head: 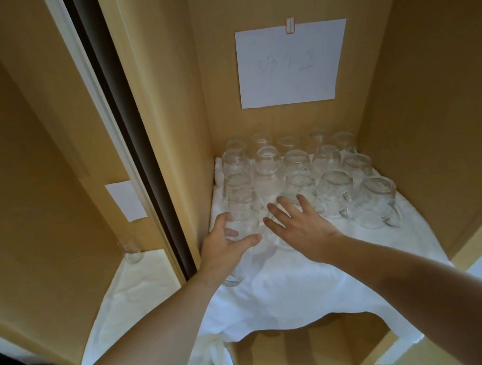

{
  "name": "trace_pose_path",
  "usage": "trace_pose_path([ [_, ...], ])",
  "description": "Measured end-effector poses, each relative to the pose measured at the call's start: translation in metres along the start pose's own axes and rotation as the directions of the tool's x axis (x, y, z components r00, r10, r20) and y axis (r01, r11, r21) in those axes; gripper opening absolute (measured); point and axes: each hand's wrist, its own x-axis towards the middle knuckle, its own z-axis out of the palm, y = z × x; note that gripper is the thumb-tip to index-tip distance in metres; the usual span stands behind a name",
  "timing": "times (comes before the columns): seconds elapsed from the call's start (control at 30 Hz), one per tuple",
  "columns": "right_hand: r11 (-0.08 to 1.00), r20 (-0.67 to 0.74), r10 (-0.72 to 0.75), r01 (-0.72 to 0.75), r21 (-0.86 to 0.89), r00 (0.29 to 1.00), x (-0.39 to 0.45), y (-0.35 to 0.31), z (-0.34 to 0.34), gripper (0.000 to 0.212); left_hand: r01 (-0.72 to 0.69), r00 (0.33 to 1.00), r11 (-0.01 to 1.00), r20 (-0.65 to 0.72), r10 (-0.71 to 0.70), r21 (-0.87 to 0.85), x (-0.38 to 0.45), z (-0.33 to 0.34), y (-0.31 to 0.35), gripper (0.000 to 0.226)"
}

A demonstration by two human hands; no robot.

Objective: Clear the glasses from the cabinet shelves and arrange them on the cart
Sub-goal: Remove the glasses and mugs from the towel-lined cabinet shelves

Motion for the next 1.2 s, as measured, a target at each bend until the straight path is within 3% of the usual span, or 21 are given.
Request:
trace_pose_path([
  [0.13, 0.989, -0.078, -0.097, 0.105, 0.101, 0.992, 0.000, 0.000, 0.005, 0.096, -0.007, 1.000, 1.000, -0.007, 0.007, 0.011, 0.000, -0.001, -0.001, 0.079],
  [0.27, 0.925, -0.109, -0.176, 0.202, 0.321, 0.978, 0.004, 0.006, 0.002, 0.094, -0.014, 1.000, 1.000, -0.005, 0.014, 0.002, -0.001, -0.001, 0.000, 0.074],
  [0.33, 0.843, -0.230, -0.106, 0.211, 0.495, 0.967, 0.002, 0.006, -0.003, 0.072, -0.013, 1.000, 1.000, -0.010, 0.013, -0.010, -0.002, 0.000, 0.001, 0.075],
  [0.4, 0.759, -0.381, 0.069, 0.199, 0.620, 0.922, 0.000, 0.003, -0.005, 0.042, -0.014, 1.000, 1.000, -0.013, 0.014, -0.013, -0.002, 0.000, 0.000, 0.075],
  [0.43, 0.722, -0.410, 0.177, 0.165, 0.672, 0.895, 0.001, 0.001, -0.007, 0.037, -0.015, 1.000, 1.000, -0.015, 0.015, -0.009, -0.002, 0.000, 0.000, 0.075],
  [0.47, 0.675, -0.376, 0.277, 0.099, 0.731, 0.884, 0.003, -0.001, -0.010, 0.043, -0.017, 1.000, 1.000, -0.015, 0.017, -0.004, -0.003, -0.001, 0.001, 0.076],
  [0.53, 0.581, -0.141, 0.391, -0.125, 0.804, 0.909, 0.013, -0.002, -0.017, 0.076, -0.014, 1.000, 1.000, -0.011, 0.014, -0.001, -0.003, -0.002, 0.002, 0.078],
  [0.6, 0.496, 0.154, 0.415, -0.365, 0.788, 0.897, 0.024, 0.004, -0.021, 0.104, -0.008, 1.000, 1.000, -0.008, 0.008, -0.009, -0.003, -0.002, 0.002, 0.081],
  [0.67, 0.361, 0.333, 0.391, -0.476, 0.802, 0.858, 0.032, 0.010, -0.023, 0.110, -0.003, 1.000, 1.000, -0.005, 0.003, -0.014, -0.004, -0.003, 0.002, 0.081],
  [0.73, 0.299, 0.355, 0.387, -0.480, 0.825, 0.851, 0.037, 0.014, -0.023, 0.110, 0.004, 1.000, 1.000, -0.002, -0.004, -0.017, -0.005, -0.003, 0.003, 0.081],
  [1.2, 0.187, 0.335, 0.401, -0.434, 0.881, 0.853, 0.054, 0.019, -0.021, 0.097, 0.042, 0.999, 0.999, 0.012, -0.042, -0.027, -0.011, -0.006, 0.002, 0.082],
])
